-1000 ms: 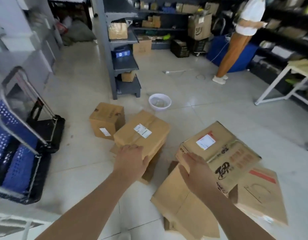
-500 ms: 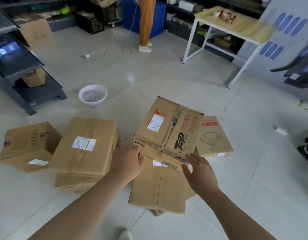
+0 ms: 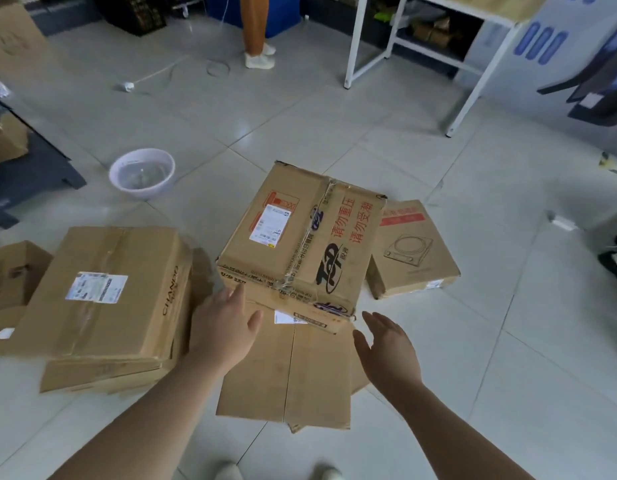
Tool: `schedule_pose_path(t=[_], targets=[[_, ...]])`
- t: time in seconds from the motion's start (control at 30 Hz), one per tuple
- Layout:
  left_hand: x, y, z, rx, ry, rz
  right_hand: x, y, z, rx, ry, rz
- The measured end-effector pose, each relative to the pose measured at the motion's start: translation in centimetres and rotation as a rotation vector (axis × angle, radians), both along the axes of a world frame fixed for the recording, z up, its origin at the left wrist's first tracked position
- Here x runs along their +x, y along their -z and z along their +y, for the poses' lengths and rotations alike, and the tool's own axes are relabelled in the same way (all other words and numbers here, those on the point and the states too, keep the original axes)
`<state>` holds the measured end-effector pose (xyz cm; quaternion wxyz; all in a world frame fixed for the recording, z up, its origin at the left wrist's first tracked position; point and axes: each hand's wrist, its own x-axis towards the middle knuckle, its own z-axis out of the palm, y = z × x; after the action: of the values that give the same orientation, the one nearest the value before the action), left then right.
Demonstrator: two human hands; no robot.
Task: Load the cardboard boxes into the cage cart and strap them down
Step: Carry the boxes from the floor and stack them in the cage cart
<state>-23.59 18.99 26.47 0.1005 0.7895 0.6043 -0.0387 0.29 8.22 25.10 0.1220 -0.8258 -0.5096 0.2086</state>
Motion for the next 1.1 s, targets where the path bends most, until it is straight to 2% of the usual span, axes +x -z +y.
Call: schedule_pose_path(t=[0.23,0.4,0.6,0.73,0.83,0.93,1.1], targets=[[2.7,7.3,5.1,-0.044,-0.068,0.043,2.8,7.8,5.6,-0.031,-0.044,-0.021],[2.6,12.9,11.9,-0.059,-0.064,0.093,3.1,12.8,9.4,-0.061,0.010,-0.038],[0.8,17.7,18.6,-0.178,-0.130,0.144,3.2,17.0,12.7,-0.055,0.152,0.070],[0.5,18.7,20.3,-0.277,-0.151,0.060,3.0,18.6,13.6,0.004,0.242,0.160],[1.0,18.5,20.1,-0.221,-0.160,0.017,3.2,18.9,13.6,0.044,0.278,0.166],[2.1,17.8,19.2,-0.153,-0.154,-0.011,3.9,18.3,13.5,0.057,0.325,0.113],[5.6,15.6,17.1,-0.186,-0.171,-0.103,7.4,16.4,12.0,0.046,0.364,0.009]])
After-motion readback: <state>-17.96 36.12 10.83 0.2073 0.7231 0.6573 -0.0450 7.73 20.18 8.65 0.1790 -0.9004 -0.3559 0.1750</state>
